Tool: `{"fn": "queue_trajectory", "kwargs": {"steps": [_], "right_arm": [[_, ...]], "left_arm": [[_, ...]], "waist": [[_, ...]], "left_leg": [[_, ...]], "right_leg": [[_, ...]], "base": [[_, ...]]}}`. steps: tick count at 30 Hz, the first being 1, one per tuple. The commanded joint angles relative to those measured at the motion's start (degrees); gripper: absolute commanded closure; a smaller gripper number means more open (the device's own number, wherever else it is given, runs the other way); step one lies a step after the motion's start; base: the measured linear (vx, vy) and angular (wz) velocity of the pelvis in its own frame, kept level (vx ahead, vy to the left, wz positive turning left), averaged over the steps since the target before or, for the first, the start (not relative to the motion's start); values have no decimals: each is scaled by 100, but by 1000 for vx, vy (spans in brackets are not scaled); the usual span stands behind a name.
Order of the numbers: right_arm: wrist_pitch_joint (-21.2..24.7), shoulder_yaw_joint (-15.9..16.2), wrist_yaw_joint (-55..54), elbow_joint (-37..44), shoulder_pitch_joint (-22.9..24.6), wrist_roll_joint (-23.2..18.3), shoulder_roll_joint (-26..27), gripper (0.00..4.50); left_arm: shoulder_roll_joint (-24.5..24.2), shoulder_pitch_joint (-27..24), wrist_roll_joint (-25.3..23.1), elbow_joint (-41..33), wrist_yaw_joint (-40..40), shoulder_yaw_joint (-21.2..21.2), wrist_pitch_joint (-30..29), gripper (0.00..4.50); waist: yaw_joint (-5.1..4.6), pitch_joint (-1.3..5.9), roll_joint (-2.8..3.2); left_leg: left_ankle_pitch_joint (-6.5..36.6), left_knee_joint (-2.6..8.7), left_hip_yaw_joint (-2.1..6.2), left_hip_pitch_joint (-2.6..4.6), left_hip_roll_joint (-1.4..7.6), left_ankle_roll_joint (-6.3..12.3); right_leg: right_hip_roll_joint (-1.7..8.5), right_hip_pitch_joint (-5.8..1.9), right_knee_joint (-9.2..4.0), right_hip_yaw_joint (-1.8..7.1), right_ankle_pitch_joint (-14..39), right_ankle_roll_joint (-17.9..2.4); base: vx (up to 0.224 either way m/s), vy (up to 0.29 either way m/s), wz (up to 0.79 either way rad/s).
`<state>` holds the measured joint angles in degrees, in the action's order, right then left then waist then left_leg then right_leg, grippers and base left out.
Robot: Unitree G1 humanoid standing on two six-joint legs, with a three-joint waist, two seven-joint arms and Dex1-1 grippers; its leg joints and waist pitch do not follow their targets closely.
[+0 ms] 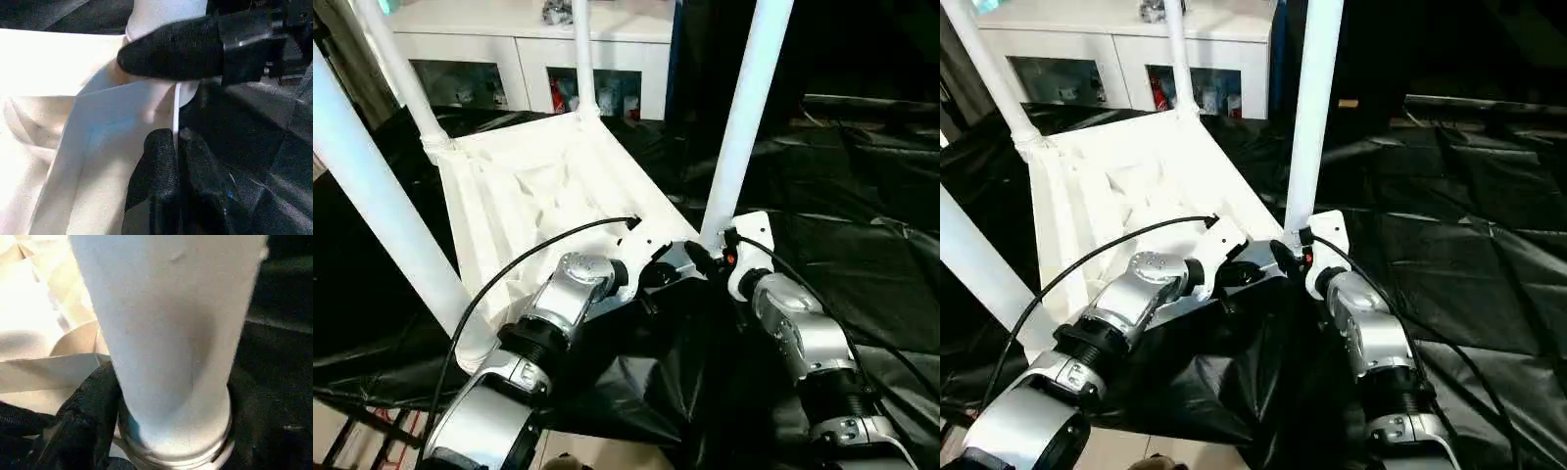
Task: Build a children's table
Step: Rotate leg to tighten
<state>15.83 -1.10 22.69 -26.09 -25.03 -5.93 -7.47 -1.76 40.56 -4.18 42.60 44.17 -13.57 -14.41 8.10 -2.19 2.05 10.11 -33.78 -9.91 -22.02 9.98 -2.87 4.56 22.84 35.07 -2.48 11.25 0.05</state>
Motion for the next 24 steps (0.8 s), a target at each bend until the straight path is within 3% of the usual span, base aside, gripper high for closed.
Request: {"fn": "queue_trajectory", "kwargs": {"steps": [1, 2, 5, 8, 11, 15, 24], "right_arm": [[132, 550, 602, -88, 86, -60, 187, 101], [95, 633, 780, -41, 100, -44, 79, 74], [11, 783, 1302, 124, 150, -58, -218, 74], [-70, 850, 1946, 311, 201, -178, -584, 74], [-130, 880, 2436, 420, 243, -219, -879, 74], [-160, 1076, 3452, 696, 393, -295, -1490, 74], [-128, 1250, 4241, 878, 443, -337, -1938, 74]], "left_arm": [[287, 139, 310, -251, 251, -68, 349, 450], [203, 106, 303, -269, 336, -85, 346, 450], [13, -8, 331, -381, 620, -123, 408, 450], [-267, -222, 442, -729, 1188, -185, 403, 450], [-483, -368, 559, -1017, 1634, -227, 366, 450], [-862, -588, 749, -1402, 2399, -324, 350, 450], [-1252, -757, 829, -1697, 2980, -390, 227, 450]], "waist": [[3, 327, -93], [2, 328, -98], [16, 331, -108], [27, 326, -150], [42, 307, -135], [71, 297, -149], [143, 302, -139]], "left_leg": [[1114, 428, 108, 78, 277, 227], [1083, 426, 107, 79, 278, 239], [958, 401, 97, 63, 278, 347], [957, 404, 100, 70, 290, 388], [972, 403, 86, 65, 315, 468], [1076, 418, 89, 81, 334, 431], [1018, 402, 81, 88, 338, 452]], "right_leg": [[417, -274, -427, 203, 773, -1141], [418, -277, -424, 203, 735, -1144], [417, -291, -405, 205, 506, -1164], [440, -294, -410, 196, 617, -1210], [426, -262, -402, 204, 701, -1246], [424, -255, -404, 201, 886, -1250], [422, -227, -397, 206, 897, -1283]], "base": [[0, 0, 0], [0, 0, 0], [0, 0, 0], [0, 0, 0], [0, 0, 0], [0, 0, 0], [0, 0, 0]]}}
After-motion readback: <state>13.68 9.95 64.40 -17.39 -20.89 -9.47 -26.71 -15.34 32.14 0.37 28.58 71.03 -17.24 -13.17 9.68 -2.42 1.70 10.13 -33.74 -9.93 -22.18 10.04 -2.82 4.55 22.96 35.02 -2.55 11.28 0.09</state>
